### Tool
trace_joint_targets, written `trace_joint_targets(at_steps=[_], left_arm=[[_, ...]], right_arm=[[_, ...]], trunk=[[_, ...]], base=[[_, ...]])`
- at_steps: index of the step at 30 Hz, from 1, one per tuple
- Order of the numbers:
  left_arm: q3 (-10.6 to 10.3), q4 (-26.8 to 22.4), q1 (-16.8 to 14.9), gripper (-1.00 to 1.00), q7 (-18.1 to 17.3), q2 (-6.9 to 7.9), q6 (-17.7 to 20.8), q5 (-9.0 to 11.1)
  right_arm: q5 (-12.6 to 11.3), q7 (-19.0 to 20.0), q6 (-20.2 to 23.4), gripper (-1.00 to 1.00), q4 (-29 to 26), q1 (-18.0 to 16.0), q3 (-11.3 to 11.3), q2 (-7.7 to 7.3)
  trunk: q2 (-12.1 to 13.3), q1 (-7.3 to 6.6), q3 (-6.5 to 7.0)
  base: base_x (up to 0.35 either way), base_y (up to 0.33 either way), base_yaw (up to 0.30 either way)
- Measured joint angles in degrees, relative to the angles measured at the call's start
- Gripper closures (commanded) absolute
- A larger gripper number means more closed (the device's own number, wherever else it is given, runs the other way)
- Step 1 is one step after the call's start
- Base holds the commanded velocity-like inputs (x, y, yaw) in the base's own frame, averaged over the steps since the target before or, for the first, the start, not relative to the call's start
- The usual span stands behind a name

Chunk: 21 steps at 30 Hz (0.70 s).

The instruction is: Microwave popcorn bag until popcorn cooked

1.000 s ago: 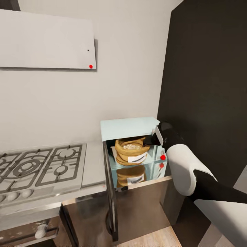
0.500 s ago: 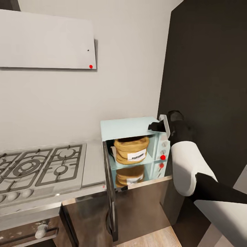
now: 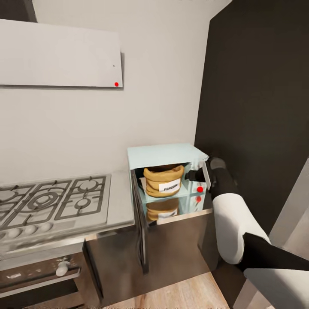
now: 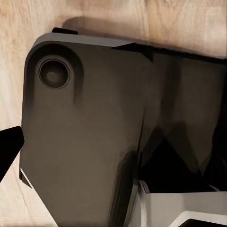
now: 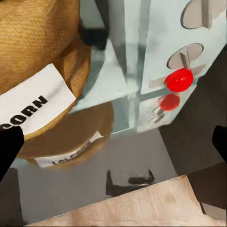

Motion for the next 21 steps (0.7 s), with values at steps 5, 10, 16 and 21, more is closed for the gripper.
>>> trace_joint_targets(at_steps=[5, 10, 16, 21], left_arm=[[-0.1, 0.0, 0.0, -1.00, 0.0, 0.00, 0.0, 0.0], [-0.1, 0.0, 0.0, -1.00, 0.0, 0.00, 0.0, 0.0], [-0.1, 0.0, 0.0, -1.00, 0.0, 0.00, 0.0, 0.0], [-0.1, 0.0, 0.0, -1.00, 0.0, 0.00, 0.0, 0.1]], right_arm=[[0.1, 0.0, 0.0, -1.00, -0.1, 1.4, 0.0, 0.00], [0.0, 0.1, 0.0, -1.00, -2.8, 5.2, 0.1, 0.00], [-0.1, 1.7, 0.0, -1.00, -6.8, 9.7, 0.1, 0.00], [-0.4, 7.0, -2.2, -1.00, -15.5, 19.7, 6.4, 0.01]], trunk=[[0.0, -0.01, 0.01], [0.0, -0.01, 0.00], [0.0, -0.01, 0.00], [0.0, -0.01, 0.00]], base=[[-0.013, 0.000, 0.000], [0.000, 0.000, 0.000], [0.000, 0.000, 0.000], [0.000, 0.000, 0.000]])
